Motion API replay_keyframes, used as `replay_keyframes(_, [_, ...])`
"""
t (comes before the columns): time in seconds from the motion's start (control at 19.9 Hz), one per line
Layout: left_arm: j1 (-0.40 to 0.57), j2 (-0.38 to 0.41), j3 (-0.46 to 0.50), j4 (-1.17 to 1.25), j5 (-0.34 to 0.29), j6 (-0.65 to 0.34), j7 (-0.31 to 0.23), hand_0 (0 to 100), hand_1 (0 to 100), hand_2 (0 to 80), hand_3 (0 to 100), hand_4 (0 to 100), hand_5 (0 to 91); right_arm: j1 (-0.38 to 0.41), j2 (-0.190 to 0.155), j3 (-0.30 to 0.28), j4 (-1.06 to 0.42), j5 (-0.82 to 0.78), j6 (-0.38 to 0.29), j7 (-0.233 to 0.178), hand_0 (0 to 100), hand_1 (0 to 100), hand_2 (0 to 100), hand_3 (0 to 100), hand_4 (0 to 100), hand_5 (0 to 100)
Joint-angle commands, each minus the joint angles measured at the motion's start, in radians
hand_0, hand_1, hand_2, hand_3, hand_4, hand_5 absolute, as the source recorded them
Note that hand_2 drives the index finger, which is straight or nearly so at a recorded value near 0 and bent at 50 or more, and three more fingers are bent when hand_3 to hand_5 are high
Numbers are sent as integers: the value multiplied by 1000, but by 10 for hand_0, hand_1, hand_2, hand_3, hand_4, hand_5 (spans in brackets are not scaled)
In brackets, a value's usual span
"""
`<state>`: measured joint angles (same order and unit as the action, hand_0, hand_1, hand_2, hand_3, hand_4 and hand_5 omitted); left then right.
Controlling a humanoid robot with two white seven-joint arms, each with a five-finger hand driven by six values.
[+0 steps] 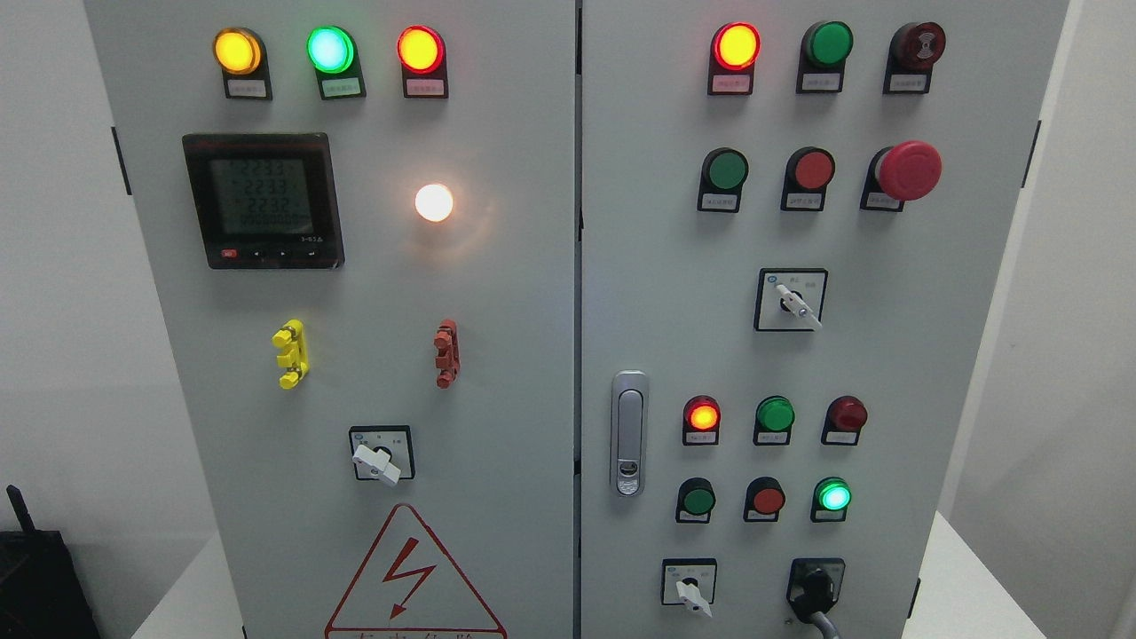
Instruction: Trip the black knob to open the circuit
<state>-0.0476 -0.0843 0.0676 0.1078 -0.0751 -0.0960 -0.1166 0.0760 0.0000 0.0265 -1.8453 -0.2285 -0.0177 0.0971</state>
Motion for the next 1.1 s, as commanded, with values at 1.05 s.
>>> replay_keyframes(1.05, [0, 0, 0, -25, 0, -1, 0, 120, 389, 0, 0, 0, 0, 4, -2, -3, -6, -5, -10, 0, 0, 0, 49, 1000, 980, 958])
